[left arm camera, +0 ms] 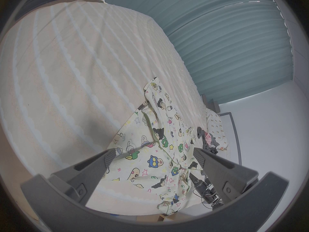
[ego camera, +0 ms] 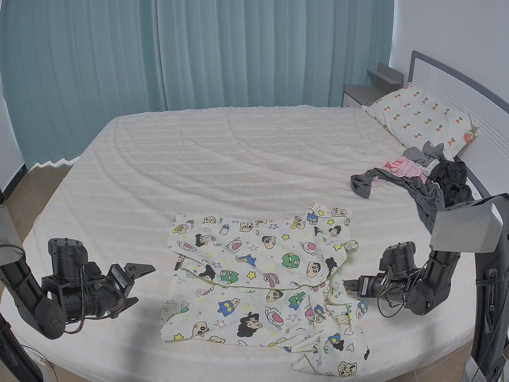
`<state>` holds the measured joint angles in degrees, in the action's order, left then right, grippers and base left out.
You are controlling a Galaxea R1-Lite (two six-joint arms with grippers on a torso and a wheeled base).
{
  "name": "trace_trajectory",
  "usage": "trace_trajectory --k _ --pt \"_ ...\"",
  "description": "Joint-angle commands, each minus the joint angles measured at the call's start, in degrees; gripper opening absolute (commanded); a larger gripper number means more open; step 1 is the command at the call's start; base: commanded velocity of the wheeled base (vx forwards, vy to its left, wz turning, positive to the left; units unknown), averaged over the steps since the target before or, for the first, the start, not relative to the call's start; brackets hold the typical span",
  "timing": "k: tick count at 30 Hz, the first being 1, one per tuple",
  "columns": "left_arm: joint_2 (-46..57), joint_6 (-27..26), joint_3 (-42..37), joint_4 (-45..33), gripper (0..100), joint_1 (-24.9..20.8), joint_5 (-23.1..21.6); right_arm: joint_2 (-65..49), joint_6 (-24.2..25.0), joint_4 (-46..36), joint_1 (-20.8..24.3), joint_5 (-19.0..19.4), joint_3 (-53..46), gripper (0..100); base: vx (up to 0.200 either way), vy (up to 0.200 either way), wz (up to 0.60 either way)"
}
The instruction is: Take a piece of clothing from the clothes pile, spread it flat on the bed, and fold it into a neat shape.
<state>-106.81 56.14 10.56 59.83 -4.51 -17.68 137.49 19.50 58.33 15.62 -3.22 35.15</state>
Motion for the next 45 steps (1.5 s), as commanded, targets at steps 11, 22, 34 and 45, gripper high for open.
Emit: trace_trajectory --k 11,22,34,45 --pt "-0.3 -0.2 0.0 0.0 100 0.0 0.0 1.1 -1.6 -8.1 6.3 -3.0 7.7 100 0.000 0.000 0.00" --pt "-0.4 -0.2 0.1 0.0 100 0.0 0.0 2.8 0.8 -10.1 6.2 0.4 10.4 100 0.000 0.000 0.00" --pt "-0.4 -0.3 0.1 0.0 100 -0.1 0.0 1.8 7.7 -15.0 6.3 0.7 12.6 0 0.000 0.000 0.00" --pt "-0.2 -0.3 0.0 0.0 100 -0.1 0.1 -4.4 8.5 -14.6 4.8 -0.4 7.6 0 0.000 0.000 0.00"
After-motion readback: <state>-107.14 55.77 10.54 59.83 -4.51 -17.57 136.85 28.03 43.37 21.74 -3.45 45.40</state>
